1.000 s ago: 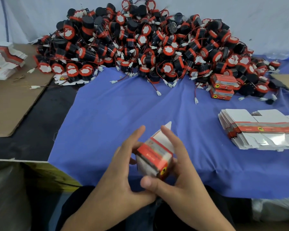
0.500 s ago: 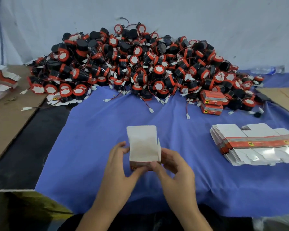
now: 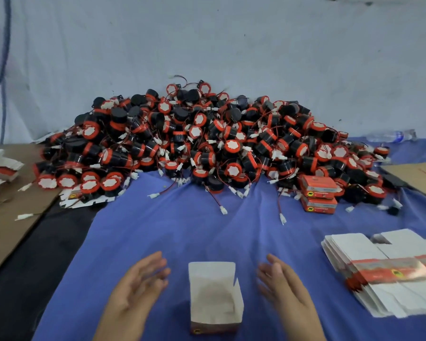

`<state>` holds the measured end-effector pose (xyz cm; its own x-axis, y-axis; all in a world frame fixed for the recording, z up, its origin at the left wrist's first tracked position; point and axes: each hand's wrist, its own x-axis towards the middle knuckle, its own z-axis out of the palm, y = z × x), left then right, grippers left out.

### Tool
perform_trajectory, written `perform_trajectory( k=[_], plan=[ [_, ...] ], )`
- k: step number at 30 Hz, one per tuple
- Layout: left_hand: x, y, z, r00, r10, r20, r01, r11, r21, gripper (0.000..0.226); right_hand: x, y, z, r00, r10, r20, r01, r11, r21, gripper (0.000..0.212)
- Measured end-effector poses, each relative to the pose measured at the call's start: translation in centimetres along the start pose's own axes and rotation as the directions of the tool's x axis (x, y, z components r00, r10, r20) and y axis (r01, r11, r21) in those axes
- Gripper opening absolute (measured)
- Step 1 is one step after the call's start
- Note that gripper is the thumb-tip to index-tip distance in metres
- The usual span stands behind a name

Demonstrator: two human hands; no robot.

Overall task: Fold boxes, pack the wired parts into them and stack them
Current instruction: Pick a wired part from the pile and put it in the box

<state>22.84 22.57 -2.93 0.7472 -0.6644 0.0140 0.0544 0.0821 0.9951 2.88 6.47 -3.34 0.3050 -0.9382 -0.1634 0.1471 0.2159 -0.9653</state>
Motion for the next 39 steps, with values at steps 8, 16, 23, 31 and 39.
perform_trajectory(
  k=[8, 16, 23, 31, 39],
  plan=[
    [13.9, -0.4, 8.4, 0.987, -0.102, 0.128, 0.090, 0.991, 0.099, 0.036, 13.3, -0.3, 9.5, 0.977, 0.045, 0.210, 0.015, 0.962, -0.274, 0.041],
    [28.9, -3.1, 14.8, 0.985, 0.043, 0.165, -0.123, 0.850, 0.513, 0.054, 25.2, 1.4, 16.4, 0.972, -0.188, 0.143, 0.236, 0.772, -0.590, 0.021],
    [32.8, -3.9, 14.5, 0.942, 0.117, 0.314, -0.325, 0.539, 0.777, 0.071, 25.9, 3.1, 16.3, 0.931, -0.318, 0.180, 0.363, 0.748, -0.555, 0.054],
    [25.9, 0.7, 10.2, 0.916, 0.141, 0.376, -0.350, 0.741, 0.573, 0.059, 19.8, -2.2, 12.8, 0.947, -0.226, 0.230, 0.274, 0.940, -0.205, 0.043],
    [14.9, 6.7, 6.7, 0.901, 0.078, 0.427, -0.261, 0.884, 0.389, 0.034, 11.7, -8.3, 9.2, 0.936, -0.063, 0.348, 0.082, 0.996, -0.042, 0.005]
  ],
)
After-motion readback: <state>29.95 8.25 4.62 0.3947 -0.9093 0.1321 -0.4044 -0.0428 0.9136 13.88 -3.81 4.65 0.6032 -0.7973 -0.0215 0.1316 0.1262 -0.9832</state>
